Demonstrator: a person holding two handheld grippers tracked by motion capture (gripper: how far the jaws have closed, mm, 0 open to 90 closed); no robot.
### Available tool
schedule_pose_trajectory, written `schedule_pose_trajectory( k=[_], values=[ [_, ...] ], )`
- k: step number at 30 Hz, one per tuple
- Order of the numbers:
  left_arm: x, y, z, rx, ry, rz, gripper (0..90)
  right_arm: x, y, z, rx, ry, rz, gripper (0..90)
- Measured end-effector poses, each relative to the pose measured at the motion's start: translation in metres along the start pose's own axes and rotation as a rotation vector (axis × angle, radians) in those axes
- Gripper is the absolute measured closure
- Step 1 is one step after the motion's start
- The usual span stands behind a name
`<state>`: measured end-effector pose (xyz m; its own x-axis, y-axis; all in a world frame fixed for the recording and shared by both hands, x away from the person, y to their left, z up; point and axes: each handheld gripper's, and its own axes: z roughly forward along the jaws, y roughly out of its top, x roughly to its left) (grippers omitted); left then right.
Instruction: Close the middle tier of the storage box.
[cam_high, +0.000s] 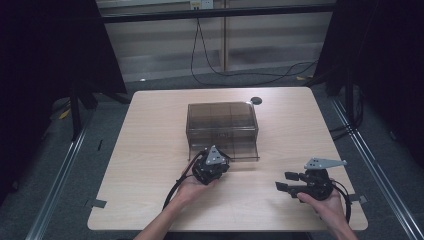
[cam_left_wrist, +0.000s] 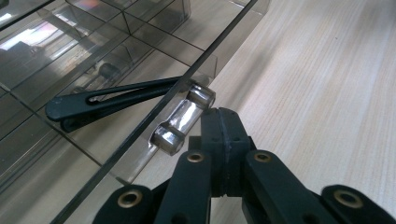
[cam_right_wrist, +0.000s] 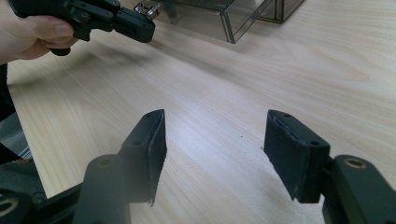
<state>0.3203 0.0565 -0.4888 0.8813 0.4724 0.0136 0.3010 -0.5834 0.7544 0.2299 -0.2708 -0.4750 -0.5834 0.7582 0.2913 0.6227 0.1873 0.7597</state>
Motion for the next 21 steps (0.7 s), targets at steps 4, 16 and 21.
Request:
schedule_pose_trajectory(
  k=[4, 16, 21],
  values=[
    [0.001, 0.001, -0.001, -0.008, -0.002, -0.006, 90.0, 0.0, 0.0, 0.0, 0.003, 0.005, -0.002, 39.6],
    [0.008, 0.003, -0.003, -0.016, 0.011, -0.023, 90.0, -0.001, -0.001, 0.001, 0.005, 0.007, 0.0, 38.9],
    [0.011, 0.003, -0.003, -0.016, 0.021, -0.032, 90.0, -0.001, -0.001, 0.001, 0.006, 0.009, 0.006, 37.5]
  ],
)
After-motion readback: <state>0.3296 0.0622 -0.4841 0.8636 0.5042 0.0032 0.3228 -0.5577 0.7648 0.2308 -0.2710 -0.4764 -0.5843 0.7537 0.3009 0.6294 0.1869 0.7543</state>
